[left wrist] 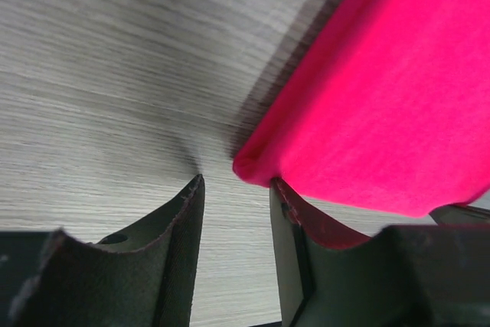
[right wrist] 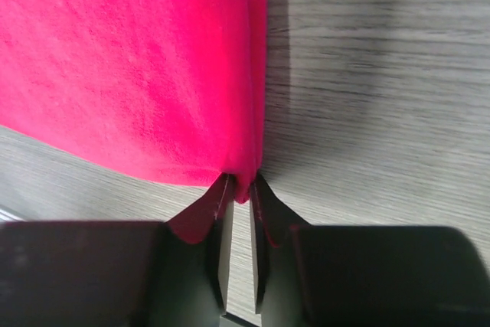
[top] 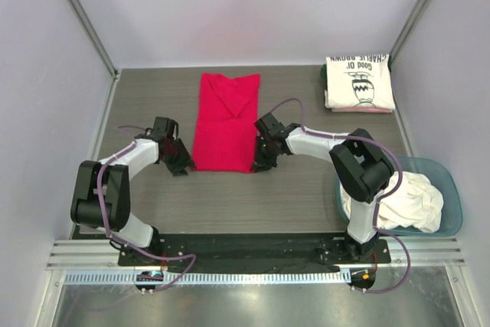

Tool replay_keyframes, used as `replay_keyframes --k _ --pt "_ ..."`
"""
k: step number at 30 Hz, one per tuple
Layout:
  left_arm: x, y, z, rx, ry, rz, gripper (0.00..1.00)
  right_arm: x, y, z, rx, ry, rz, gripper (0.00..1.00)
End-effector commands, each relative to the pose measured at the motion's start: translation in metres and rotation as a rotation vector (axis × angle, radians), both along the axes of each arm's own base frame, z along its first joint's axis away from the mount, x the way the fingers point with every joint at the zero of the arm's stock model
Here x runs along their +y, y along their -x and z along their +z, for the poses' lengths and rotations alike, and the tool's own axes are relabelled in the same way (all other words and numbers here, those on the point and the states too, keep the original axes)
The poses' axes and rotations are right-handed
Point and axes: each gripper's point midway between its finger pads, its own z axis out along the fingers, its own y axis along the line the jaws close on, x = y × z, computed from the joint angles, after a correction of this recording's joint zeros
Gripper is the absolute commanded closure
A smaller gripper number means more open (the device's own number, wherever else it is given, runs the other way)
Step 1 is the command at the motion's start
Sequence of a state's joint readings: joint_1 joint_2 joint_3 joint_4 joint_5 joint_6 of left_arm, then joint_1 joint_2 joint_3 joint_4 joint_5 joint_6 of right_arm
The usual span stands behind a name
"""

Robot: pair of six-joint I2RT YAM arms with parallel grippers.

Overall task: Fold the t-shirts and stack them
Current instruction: Fold the tshirt

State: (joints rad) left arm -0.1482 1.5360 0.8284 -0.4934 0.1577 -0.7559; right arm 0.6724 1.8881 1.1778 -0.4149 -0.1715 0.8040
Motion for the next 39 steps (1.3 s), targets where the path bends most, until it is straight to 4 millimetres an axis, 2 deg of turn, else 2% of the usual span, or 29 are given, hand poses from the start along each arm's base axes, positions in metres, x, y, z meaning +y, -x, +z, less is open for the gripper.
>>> replay_keyframes --k 1,5,12,15,17,21,22,25,29,32,33,34,35,36,37,38,39 --pt "-0.001 -0.006 -0.006 -0.020 0.008 0.019 0.61 0.002 0.000 -0.010 0.001 0.007 0.003 0.82" --pt "0.004 0.000 -0.016 0.000 -0.020 0.039 0.64 0.000 0.001 -0.012 0.005 0.014 0.005 0.83" --pt "0.008 -0.002 -0.022 -0.009 -0.039 0.050 0.68 -0.002 0.005 -0.015 0.013 0.021 0.007 0.88" --pt "0.009 -0.002 -0.025 -0.005 -0.045 0.055 0.74 -0.004 0.004 -0.018 0.015 0.025 0.003 0.93" --pt "0.011 0.000 -0.029 -0.001 -0.056 0.057 0.83 -0.004 0.005 -0.019 0.021 0.028 0.004 0.98" --pt "0.012 0.000 -0.032 -0.006 -0.062 0.065 0.99 -0.004 0.006 -0.022 0.031 0.027 0.007 0.99" --pt "0.012 -0.001 -0.031 -0.012 -0.063 0.066 1.00 -0.005 0.005 -0.020 0.027 0.025 0.005 0.99" --pt "0.010 -0.003 -0.021 -0.042 -0.068 0.057 1.00 -0.008 0.005 -0.013 0.016 0.016 -0.001 0.99" --pt "0.002 0.008 0.000 -0.053 -0.063 0.052 1.00 -0.017 0.012 0.004 -0.007 0.017 -0.008 0.99" --pt "-0.010 0.024 0.011 -0.044 -0.070 0.022 1.00 -0.026 0.025 0.017 -0.016 0.009 -0.013 0.99" --pt "-0.011 0.025 0.022 -0.076 -0.078 0.021 1.00 -0.030 0.029 0.021 -0.014 0.004 -0.022 0.99" --pt "-0.021 0.031 0.027 -0.081 -0.073 -0.004 1.00 -0.035 0.038 0.020 -0.008 0.011 -0.020 0.99" --pt "-0.023 0.042 0.029 -0.061 -0.075 -0.015 1.00 -0.036 0.041 0.034 -0.036 -0.009 -0.020 0.99" --pt "-0.022 0.043 0.039 -0.098 -0.089 -0.009 1.00 -0.040 0.048 0.037 -0.031 -0.002 -0.022 0.99" --pt "-0.029 0.051 0.042 -0.103 -0.088 -0.038 1.00 -0.045 0.056 0.038 -0.028 0.007 -0.022 0.99" --pt "-0.029 0.061 0.045 -0.086 -0.092 -0.035 1.00 -0.045 0.062 0.053 -0.069 -0.007 -0.014 0.99" --pt "-0.028 0.065 0.057 -0.118 -0.088 -0.034 1.00 -0.049 0.070 0.056 -0.062 0.007 -0.019 0.99"
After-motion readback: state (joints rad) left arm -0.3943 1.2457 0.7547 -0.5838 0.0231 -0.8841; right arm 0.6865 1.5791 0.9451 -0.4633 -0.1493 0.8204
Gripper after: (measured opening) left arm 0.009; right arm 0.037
